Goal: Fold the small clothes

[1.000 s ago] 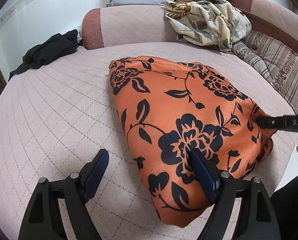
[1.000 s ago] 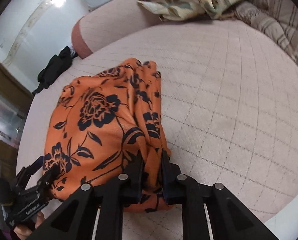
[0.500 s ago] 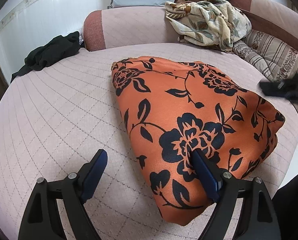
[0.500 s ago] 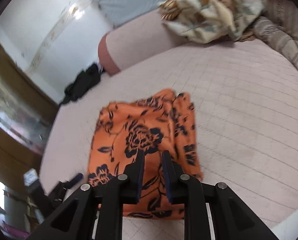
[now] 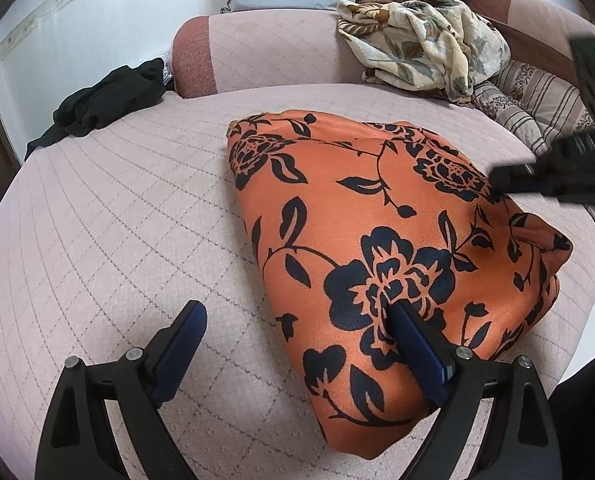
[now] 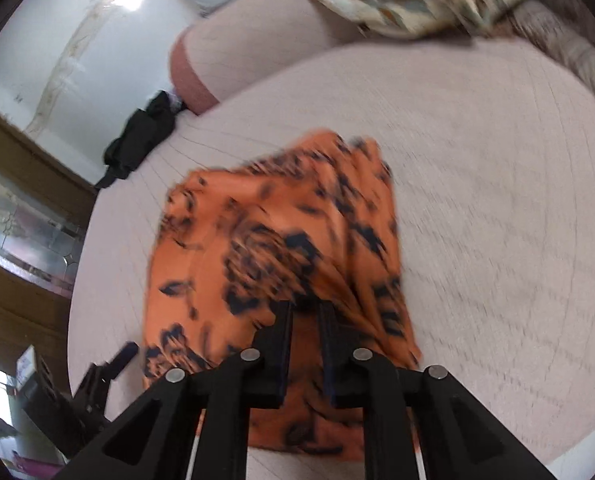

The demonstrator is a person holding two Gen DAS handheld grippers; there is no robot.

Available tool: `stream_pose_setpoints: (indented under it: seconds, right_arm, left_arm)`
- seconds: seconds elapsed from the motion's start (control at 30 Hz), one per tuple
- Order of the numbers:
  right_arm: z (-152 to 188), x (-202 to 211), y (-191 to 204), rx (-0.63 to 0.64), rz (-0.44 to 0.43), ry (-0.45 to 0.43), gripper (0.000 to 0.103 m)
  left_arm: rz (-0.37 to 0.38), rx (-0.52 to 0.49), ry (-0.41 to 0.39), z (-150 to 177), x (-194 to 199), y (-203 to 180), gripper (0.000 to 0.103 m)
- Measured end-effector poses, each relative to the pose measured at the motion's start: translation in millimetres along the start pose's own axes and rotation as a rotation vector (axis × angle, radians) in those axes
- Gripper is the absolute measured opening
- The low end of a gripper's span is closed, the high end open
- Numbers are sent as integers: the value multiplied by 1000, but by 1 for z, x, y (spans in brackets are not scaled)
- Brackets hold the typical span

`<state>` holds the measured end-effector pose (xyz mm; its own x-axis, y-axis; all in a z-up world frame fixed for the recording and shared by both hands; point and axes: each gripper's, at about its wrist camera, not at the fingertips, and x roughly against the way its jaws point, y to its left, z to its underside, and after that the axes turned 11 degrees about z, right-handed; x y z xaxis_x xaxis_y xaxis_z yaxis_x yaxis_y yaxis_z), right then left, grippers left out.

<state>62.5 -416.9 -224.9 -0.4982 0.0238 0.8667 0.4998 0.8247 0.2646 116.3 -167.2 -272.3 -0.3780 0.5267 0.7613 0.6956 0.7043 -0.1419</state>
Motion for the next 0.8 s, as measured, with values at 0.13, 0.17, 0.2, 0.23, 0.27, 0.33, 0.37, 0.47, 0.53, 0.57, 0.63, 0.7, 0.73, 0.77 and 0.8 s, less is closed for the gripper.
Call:
stream_pose_setpoints:
  seconds: [0.13, 0.17, 0.2, 0.23, 0.27, 0.33, 0.37, 0.47, 0.53, 0.57, 0.63, 0.7, 0.73, 0.77, 0.8]
  right_arm:
    - [-21, -19, 16, 21, -3, 12, 17]
    - [-23, -35, 18, 33, 6, 56, 17]
    - [-22, -50, 19, 43, 20, 101, 15]
    - [-20, -62, 16, 30, 9, 115, 16]
    - [-20, -59, 15, 20, 0, 101, 15]
    - [-23, -45, 13, 30, -40, 98, 16]
    - [-24, -35, 6, 23, -82, 74, 16]
    - [-26, -19, -26, -62, -98, 13, 36]
    - [-26, -18, -52, -154, -161, 19, 75]
    - [-25, -15, -61, -190, -179, 1, 79]
    - [-26, -12, -75, -236, -216, -19, 79]
    - [-28, -14, -87, -281, -251, -6, 79]
    - [-28, -15, -93, -301, -265, 3, 79]
    - [-28, -19, -97, -314, -281, 21, 79]
    - [-29, -24, -97, -315, -291, 43, 79]
  left_arm:
    - [0, 8, 6, -2, -2, 1, 96]
    - [2, 9, 11, -2, -2, 1, 96]
    - [5, 8, 16, -3, -3, 2, 96]
    - [14, 6, 18, -5, -2, 3, 96]
    - [30, 7, 23, -8, 0, 5, 96]
    - [61, 33, 12, -14, 8, 12, 96]
    - [68, 56, -14, -19, 16, 20, 96]
    - [68, 126, -59, -29, 27, 41, 96]
    - [98, 208, -67, -34, 28, 59, 96]
    - [104, 236, -62, -36, 25, 64, 96]
    - [100, 288, -44, -36, 19, 75, 96]
    - [79, 318, -25, -37, 10, 79, 96]
    - [68, 318, -20, -37, 7, 78, 96]
    - [61, 313, -18, -37, 5, 76, 96]
    - [52, 301, -16, -38, 4, 73, 96]
